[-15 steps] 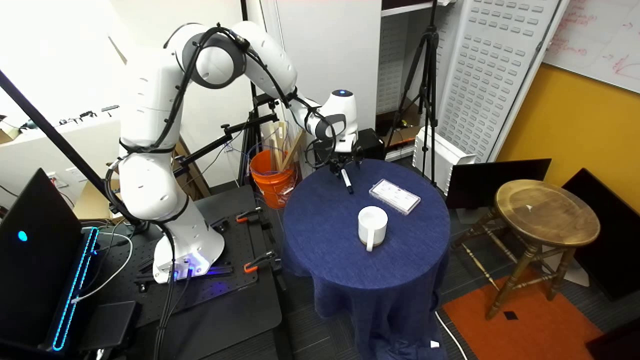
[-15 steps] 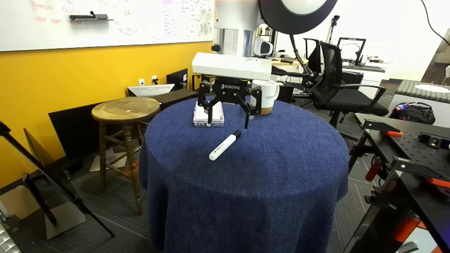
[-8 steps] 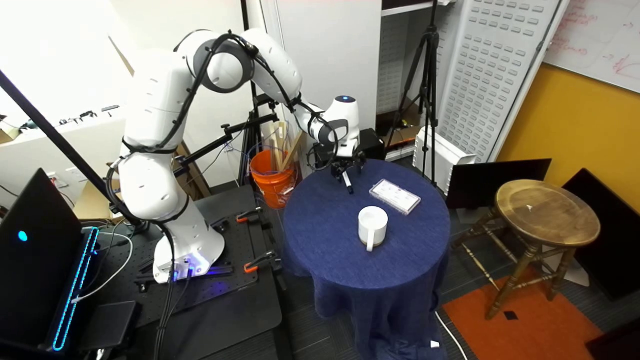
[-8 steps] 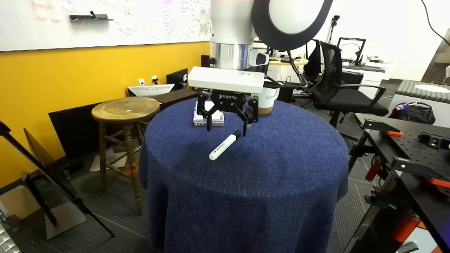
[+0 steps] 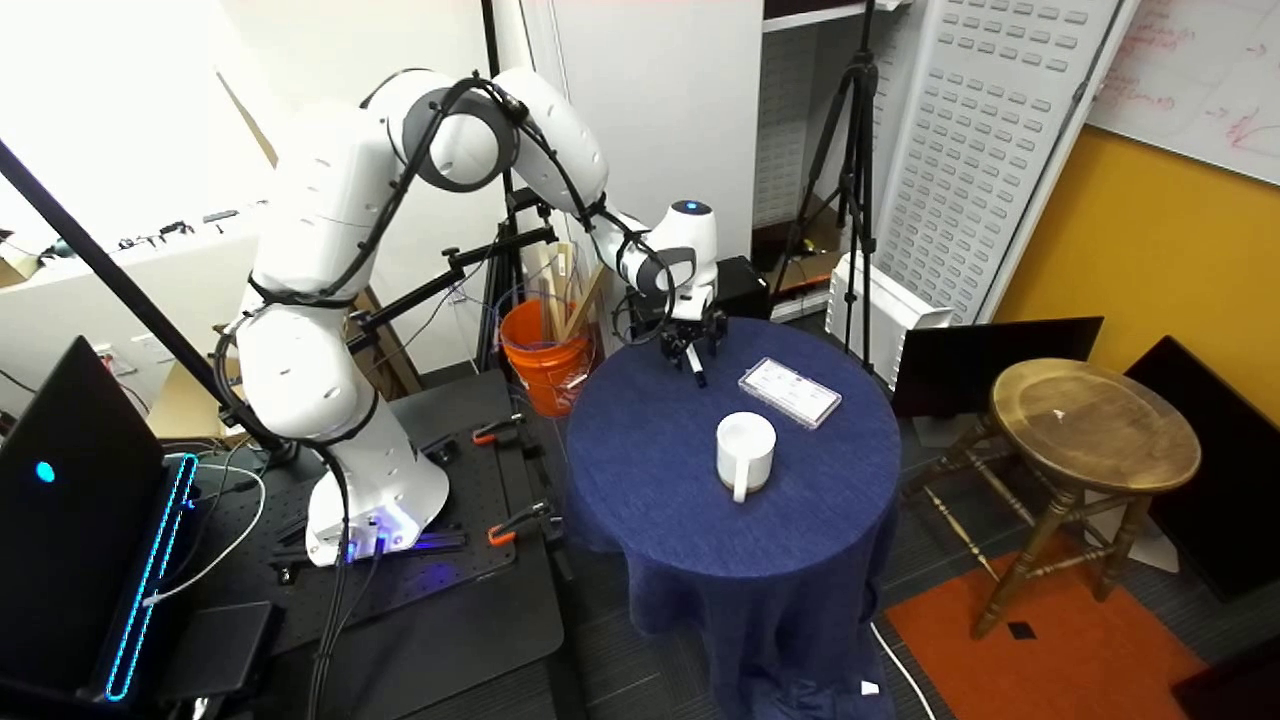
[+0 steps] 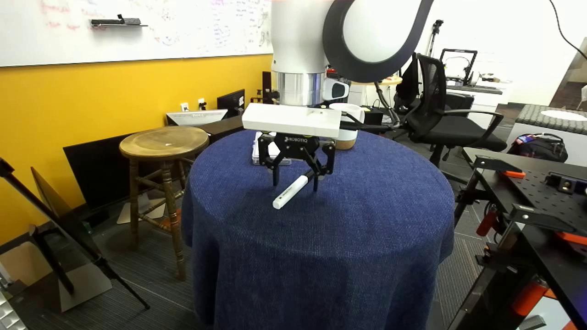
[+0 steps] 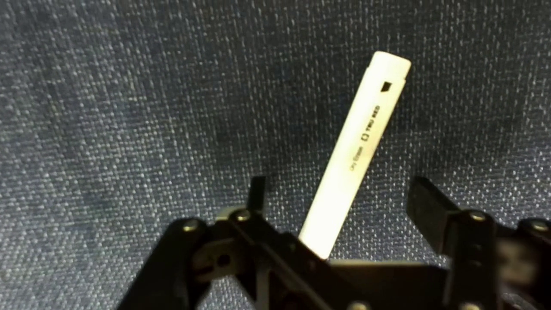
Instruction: Pick the marker and put it in the cup
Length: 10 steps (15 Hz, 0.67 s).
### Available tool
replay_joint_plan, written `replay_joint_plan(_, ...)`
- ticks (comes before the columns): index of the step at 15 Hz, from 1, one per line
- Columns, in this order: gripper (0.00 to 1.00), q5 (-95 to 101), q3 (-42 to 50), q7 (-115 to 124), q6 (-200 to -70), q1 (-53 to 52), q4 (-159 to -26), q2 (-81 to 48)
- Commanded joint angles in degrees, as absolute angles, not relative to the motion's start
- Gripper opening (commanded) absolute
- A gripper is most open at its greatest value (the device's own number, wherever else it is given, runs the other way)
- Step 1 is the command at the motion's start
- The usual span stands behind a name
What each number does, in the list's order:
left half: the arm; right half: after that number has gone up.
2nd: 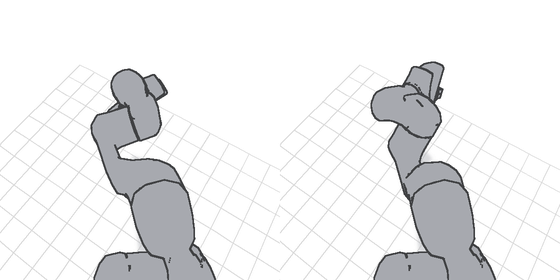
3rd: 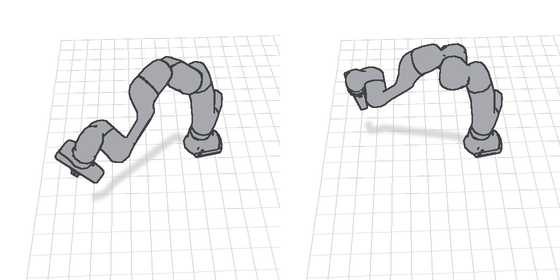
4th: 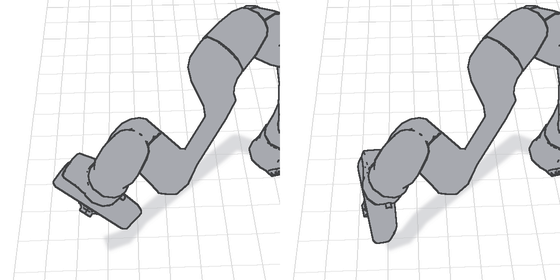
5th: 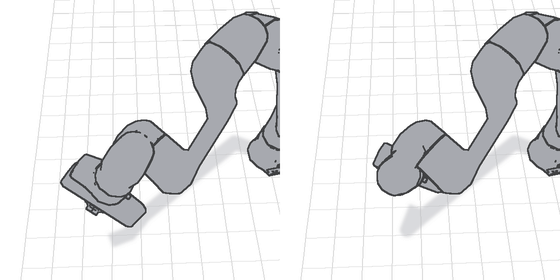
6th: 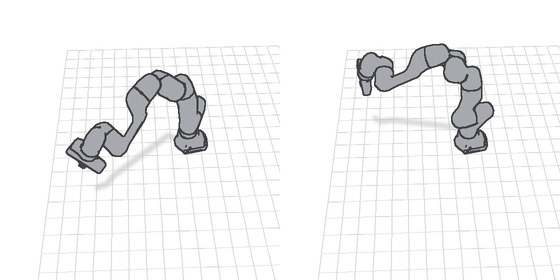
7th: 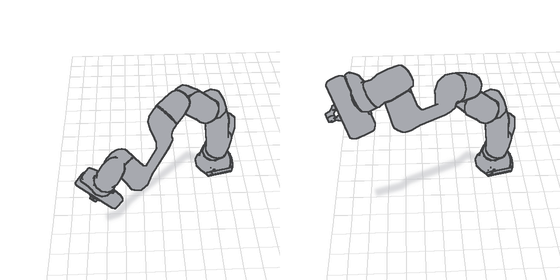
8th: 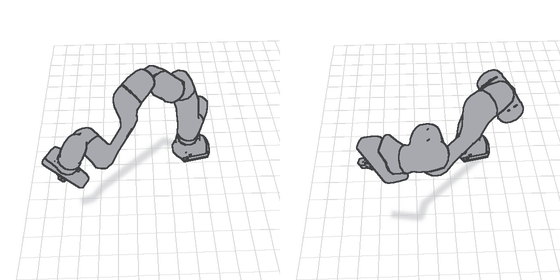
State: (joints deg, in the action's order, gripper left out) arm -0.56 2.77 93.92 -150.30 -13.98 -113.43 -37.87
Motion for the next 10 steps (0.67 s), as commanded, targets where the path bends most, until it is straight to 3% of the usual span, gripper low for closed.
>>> replay_joint_plan(1, 0.54, -2.3, 3.5, 95.4, -149.2, -15.0, -111.9, -38.6)
replay_joint_plan(8, 0.00, -2.6, 3.8, 95.6, -149.6, -15.3, -111.9, -38.5)
replay_joint_plan(10, 0.05, -2.6, 3.8, 95.6, -149.7, -15.4, -112.1, -38.3)
